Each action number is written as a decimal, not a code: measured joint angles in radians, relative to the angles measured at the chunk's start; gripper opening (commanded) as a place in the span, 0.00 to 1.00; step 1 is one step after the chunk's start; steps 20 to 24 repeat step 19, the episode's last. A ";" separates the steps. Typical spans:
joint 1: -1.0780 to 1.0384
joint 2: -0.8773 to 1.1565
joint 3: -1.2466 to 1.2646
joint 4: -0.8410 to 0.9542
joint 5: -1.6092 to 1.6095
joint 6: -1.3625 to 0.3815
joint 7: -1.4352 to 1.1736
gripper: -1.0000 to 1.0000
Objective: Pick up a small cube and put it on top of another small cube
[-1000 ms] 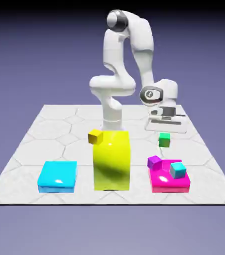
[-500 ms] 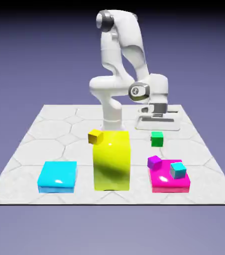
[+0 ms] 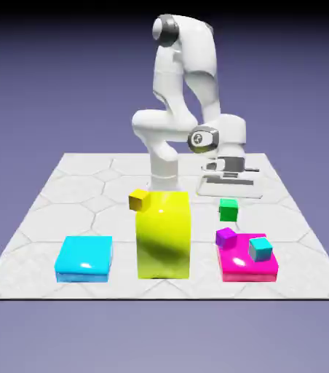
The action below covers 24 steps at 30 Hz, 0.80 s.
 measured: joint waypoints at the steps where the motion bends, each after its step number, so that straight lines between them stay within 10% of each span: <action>1: -0.036 0.001 0.036 0.001 0.002 0.008 0.000 0.00; 18: -0.652 0.021 0.641 0.025 0.027 0.143 0.006 0.00; 19: -0.679 0.022 0.667 0.026 0.028 0.149 0.006 1.00; 24: -0.679 0.022 0.667 0.026 0.028 0.149 0.006 1.00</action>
